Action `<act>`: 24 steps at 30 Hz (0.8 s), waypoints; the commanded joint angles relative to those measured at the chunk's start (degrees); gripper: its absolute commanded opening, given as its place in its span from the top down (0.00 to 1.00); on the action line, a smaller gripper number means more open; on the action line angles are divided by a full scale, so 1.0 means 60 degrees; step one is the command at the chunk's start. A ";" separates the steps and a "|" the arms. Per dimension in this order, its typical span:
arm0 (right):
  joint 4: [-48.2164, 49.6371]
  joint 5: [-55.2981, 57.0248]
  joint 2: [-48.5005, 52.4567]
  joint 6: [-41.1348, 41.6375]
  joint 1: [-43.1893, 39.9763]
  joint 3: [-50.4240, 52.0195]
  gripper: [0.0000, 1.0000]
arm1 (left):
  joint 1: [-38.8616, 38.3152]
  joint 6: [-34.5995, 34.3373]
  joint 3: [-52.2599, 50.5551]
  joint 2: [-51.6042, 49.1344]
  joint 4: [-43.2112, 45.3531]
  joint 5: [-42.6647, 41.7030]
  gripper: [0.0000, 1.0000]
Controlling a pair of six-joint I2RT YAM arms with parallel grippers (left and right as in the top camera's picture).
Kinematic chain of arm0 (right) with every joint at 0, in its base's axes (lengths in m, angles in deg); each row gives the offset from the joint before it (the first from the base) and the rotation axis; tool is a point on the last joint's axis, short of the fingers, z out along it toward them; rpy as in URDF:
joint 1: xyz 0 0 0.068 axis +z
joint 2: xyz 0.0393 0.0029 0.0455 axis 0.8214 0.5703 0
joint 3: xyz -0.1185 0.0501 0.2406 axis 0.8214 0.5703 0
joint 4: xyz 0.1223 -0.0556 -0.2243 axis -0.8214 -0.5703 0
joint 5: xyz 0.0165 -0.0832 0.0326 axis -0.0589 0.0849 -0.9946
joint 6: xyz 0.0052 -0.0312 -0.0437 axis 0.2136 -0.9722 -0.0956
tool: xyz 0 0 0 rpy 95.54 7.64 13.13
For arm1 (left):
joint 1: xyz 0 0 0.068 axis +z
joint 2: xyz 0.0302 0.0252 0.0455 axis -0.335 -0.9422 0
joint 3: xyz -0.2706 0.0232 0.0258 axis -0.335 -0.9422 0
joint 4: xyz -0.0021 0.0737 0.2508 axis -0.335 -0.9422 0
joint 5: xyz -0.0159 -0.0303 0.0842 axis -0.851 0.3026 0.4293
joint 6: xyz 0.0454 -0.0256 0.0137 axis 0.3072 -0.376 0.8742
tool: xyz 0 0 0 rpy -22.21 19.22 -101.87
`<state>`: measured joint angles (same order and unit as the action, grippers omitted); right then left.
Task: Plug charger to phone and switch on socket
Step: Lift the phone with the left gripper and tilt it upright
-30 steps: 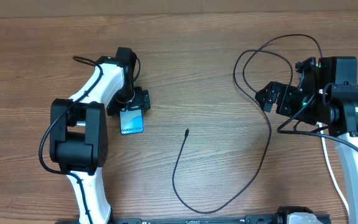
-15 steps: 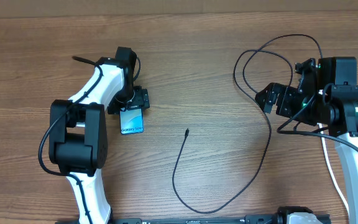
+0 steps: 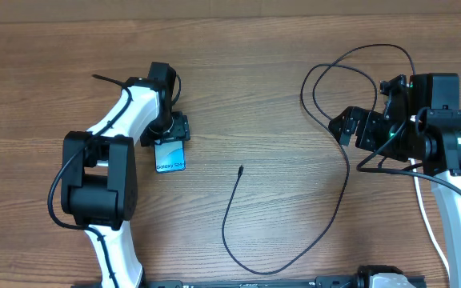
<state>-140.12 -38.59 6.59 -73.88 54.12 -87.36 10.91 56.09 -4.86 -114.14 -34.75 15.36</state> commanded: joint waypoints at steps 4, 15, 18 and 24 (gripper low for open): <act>0.0040 -0.0080 -0.0029 -0.0011 -0.0025 -0.0251 0.00 | -0.0044 0.0146 0.1220 -0.0772 -0.1424 -0.0539 0.29; 0.0066 -0.0080 -0.0029 -0.0011 -0.0025 -0.0251 0.00 | -0.0044 0.0146 0.3982 -0.0772 -0.3694 -0.1916 0.33; 0.0066 -0.0084 -0.0029 -0.0011 -0.0025 -0.0251 0.00 | -0.0044 0.0146 0.4011 -0.0772 -0.3858 -0.2962 0.34; 0.0069 -0.0087 -0.0029 -0.0004 -0.0025 -0.0251 0.00 | -0.0044 0.0146 0.4011 -0.0772 -0.4339 -0.4987 0.35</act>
<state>-140.03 -38.64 6.59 -73.88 54.12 -87.36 10.91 56.05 17.39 -119.12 -59.57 -4.12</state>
